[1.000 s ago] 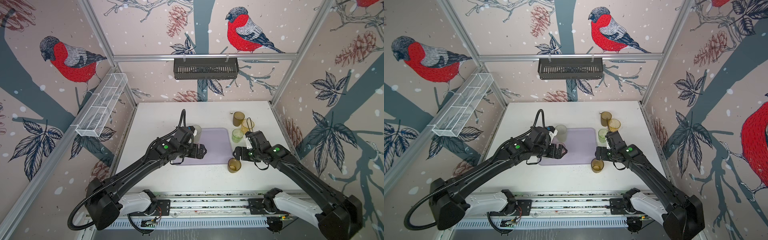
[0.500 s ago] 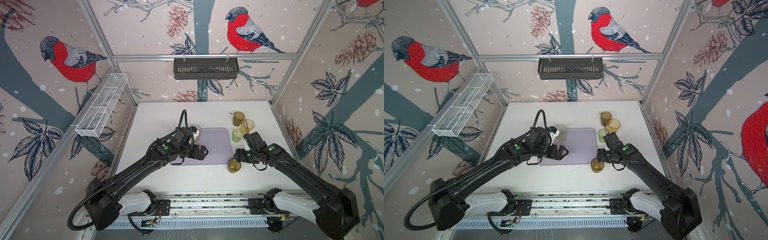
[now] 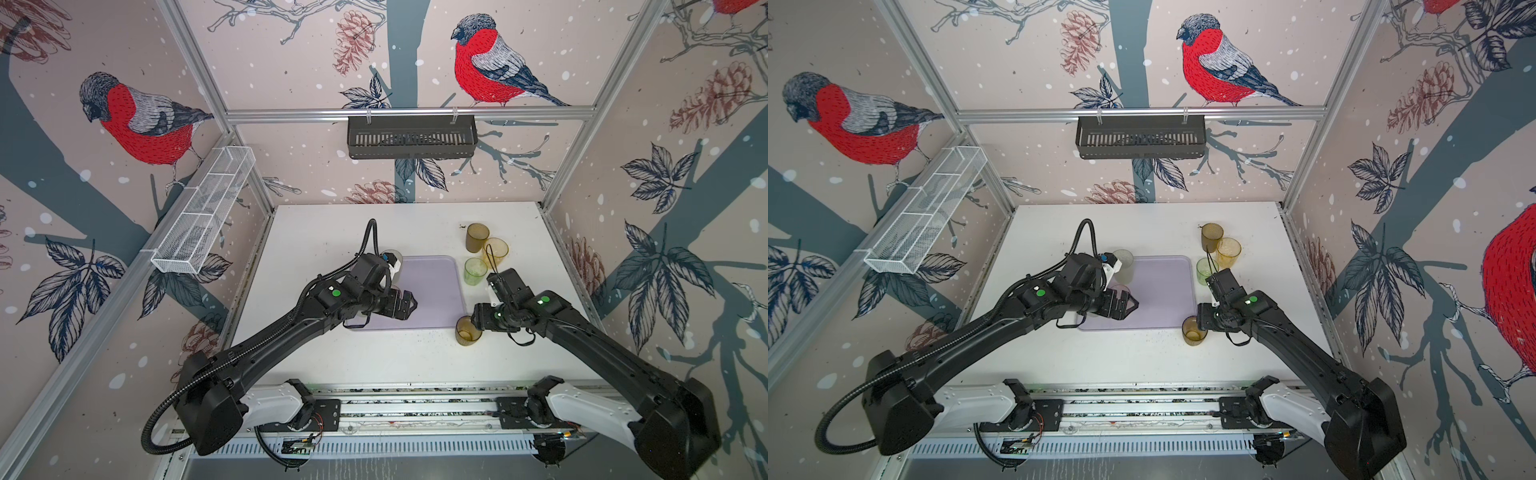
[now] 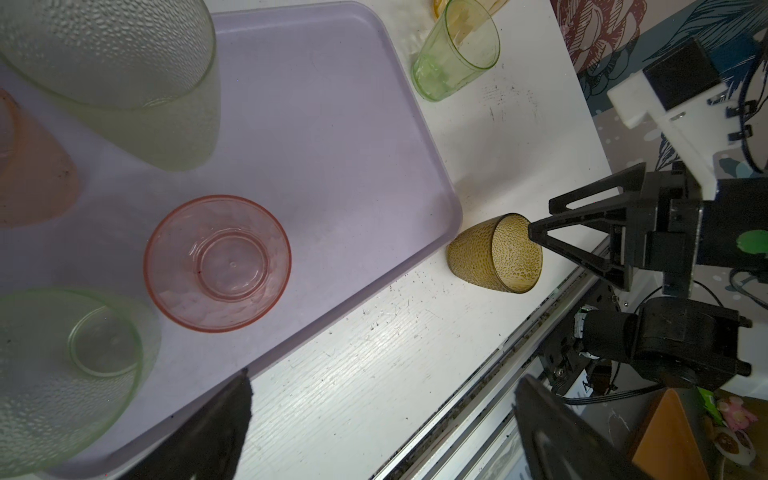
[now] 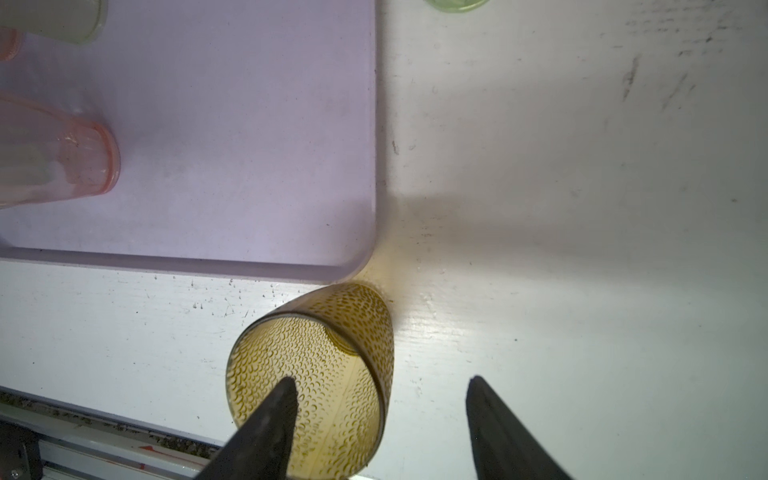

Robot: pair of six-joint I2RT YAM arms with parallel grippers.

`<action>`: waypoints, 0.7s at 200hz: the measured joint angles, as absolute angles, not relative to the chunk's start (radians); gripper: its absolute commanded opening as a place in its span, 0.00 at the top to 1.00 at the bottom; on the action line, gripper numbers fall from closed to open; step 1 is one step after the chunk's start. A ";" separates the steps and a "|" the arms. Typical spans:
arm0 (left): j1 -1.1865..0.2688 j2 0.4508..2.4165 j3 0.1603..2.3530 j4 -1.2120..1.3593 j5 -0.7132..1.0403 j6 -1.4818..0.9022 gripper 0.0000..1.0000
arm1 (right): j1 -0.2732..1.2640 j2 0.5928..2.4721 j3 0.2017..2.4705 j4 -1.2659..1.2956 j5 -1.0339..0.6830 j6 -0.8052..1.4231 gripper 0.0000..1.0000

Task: Place the glasses into the tray
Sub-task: 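Lower the right gripper around the rim of the dark amber cup beside the tray, then close the right gripper on the rim of the dark amber cup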

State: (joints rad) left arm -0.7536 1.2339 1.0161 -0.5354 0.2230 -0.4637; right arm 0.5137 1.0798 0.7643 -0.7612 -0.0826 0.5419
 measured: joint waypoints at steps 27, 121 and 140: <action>-0.754 1.206 1.009 -0.535 0.206 -0.464 0.02 | 0.517 1.092 0.764 -0.761 -0.082 0.542 0.39; -0.754 1.137 0.965 -0.531 0.183 -0.468 0.02 | 0.580 1.150 0.772 -0.761 -0.055 0.546 0.58; -0.754 1.137 0.965 -0.531 0.183 -0.466 0.02 | 0.584 1.158 0.774 -0.762 -0.049 0.547 0.60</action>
